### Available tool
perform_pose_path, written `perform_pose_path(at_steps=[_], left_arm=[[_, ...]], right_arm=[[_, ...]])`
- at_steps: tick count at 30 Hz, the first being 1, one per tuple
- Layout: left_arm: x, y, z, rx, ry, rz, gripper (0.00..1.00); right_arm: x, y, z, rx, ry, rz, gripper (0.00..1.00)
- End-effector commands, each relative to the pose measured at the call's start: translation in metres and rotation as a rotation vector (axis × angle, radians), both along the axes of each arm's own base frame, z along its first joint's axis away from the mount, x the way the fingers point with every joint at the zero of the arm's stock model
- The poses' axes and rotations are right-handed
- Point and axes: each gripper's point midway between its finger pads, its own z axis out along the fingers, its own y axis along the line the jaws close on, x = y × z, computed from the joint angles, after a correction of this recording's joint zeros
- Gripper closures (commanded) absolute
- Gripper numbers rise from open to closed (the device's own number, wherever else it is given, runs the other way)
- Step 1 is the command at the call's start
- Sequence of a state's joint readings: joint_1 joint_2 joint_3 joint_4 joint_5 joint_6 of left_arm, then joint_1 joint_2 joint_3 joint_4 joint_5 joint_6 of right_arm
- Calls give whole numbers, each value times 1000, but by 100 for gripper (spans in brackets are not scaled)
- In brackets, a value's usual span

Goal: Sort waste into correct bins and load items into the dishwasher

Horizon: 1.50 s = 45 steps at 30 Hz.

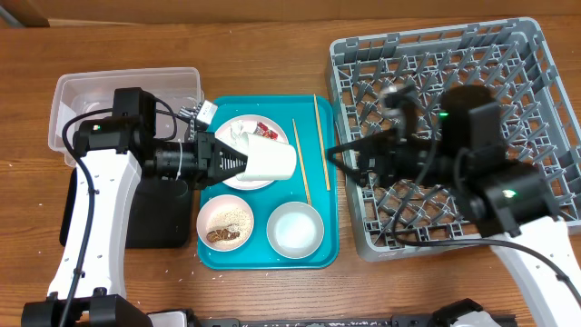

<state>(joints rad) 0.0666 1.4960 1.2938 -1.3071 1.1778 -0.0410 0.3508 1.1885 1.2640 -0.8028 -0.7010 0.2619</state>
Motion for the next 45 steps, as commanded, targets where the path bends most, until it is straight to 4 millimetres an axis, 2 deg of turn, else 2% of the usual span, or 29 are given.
perform_pose_path(at_steps=[1,4,9,14,17,21,23,26,30,35,40,45], left_arm=[[-7,-11,39,-193,-69,-33,96],[-10,-11,41,-206,-52,-33,96],[-10,-13,49,-255,-73,-39,96],[-10,-13,49,-248,-86,-42,96],[-10,-13,49,-249,-86,-42,96],[-10,-13,49,-251,-87,-42,96],[-10,-14,58,-300,-110,-49,96],[-12,-17,70,-372,-134,-59,96],[-13,-18,68,-361,-126,-61,96],[-14,-18,67,-352,-115,-60,96],[-14,-18,67,-353,-114,-60,96],[-14,-18,67,-353,-115,-60,96]], right_arm=[[-2,24,11,35,-47,86,9],[-15,45,22,98,-106,229,8],[-22,60,17,108,-88,286,9],[-47,82,41,210,-158,440,19],[-50,87,46,222,-186,461,25],[-57,92,46,224,-188,481,26],[-53,92,43,207,-192,457,13],[-39,89,34,149,-193,375,12],[-26,83,35,140,-216,331,8],[-7,66,36,139,-221,268,6],[-11,66,43,178,-222,307,6],[-16,80,36,179,-207,349,5]])
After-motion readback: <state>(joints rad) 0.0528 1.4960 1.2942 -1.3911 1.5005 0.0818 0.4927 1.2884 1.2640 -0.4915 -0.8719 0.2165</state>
